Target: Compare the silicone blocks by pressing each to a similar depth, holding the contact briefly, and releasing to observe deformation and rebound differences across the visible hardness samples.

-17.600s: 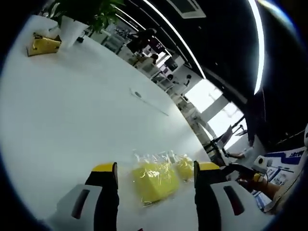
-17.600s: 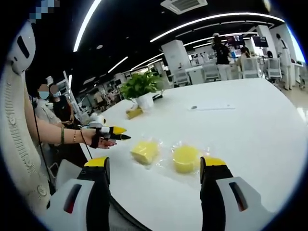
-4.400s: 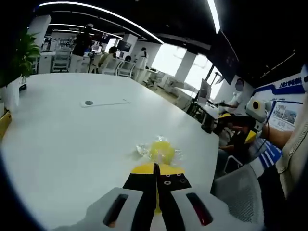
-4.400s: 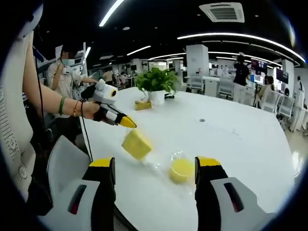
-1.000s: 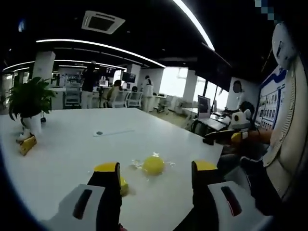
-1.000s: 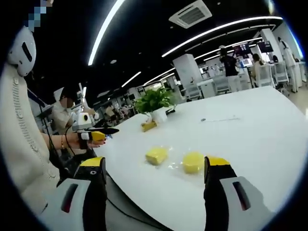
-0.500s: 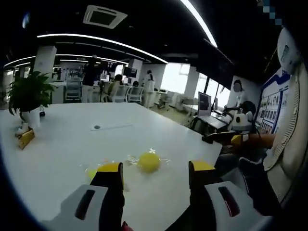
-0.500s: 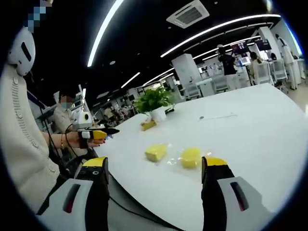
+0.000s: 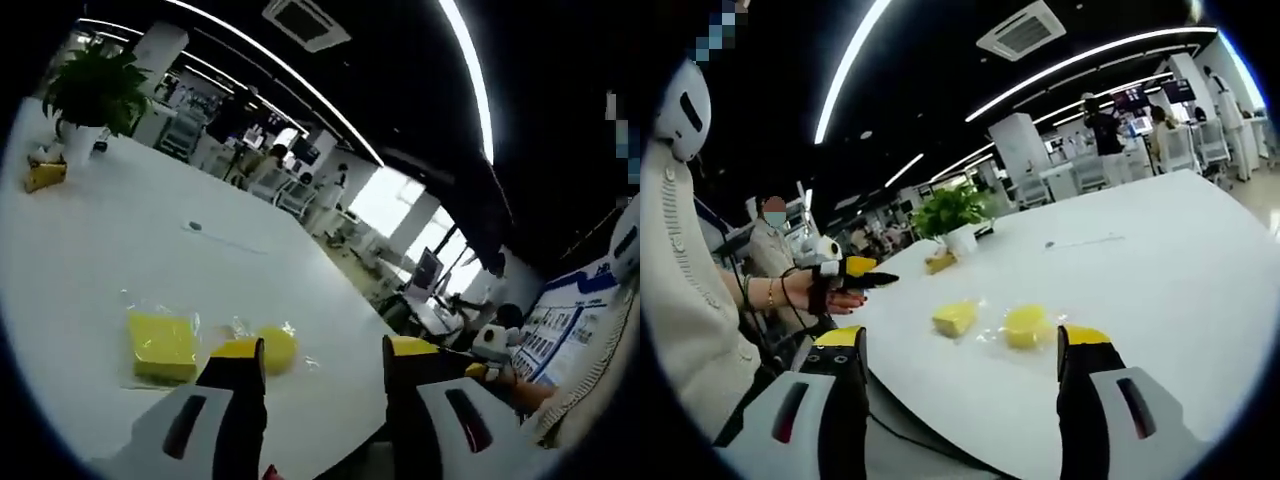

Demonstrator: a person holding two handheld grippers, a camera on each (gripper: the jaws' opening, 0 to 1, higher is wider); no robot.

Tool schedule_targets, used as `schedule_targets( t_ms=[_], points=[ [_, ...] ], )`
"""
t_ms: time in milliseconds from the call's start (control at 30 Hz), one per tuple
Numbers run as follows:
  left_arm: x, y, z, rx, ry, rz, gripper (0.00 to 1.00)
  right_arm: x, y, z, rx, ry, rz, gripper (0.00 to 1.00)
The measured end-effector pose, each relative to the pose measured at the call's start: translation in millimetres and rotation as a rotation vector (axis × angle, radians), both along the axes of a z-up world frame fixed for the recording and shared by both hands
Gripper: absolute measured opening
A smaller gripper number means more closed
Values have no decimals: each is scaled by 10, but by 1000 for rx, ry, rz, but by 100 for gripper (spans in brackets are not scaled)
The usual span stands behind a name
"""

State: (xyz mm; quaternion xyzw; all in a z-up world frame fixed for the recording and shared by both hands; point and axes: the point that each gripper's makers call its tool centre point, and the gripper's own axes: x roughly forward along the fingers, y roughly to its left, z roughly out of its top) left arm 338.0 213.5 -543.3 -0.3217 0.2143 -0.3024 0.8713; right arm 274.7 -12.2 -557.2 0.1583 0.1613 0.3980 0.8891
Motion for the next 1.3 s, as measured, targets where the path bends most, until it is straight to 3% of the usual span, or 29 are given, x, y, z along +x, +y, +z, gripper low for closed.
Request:
schedule_targets(
  t_ms=[67, 200, 300, 433, 567, 833, 1033, 1300],
  points=[
    [76, -12, -22, -27, 16, 14, 52, 8, -24, -24, 0, 6, 1, 72],
    [231, -26, -287, 91, 53, 12, 55, 43, -78, -71, 4, 16, -6, 71],
    [306, -129, -440, 54, 139, -10, 53, 72, -97, -118, 11, 31, -9, 71],
    [405, -215, -638, 82, 210, -40, 43, 122, -127, -175, 22, 48, -17, 71],
    [583, -316, -766, 18, 299, -20, 46, 164, -123, -230, 26, 67, -17, 71],
    [919, -353, -1056, 50, 361, 16, 52, 248, -136, -329, 34, 104, -22, 70],
    [1084, -350, -1274, -33, 477, 97, 54, 319, -170, -365, 45, 125, -39, 70],
    [1233, -425, -1433, -18, 535, 95, 54, 404, -195, -477, 54, 154, -48, 69]
  ],
)
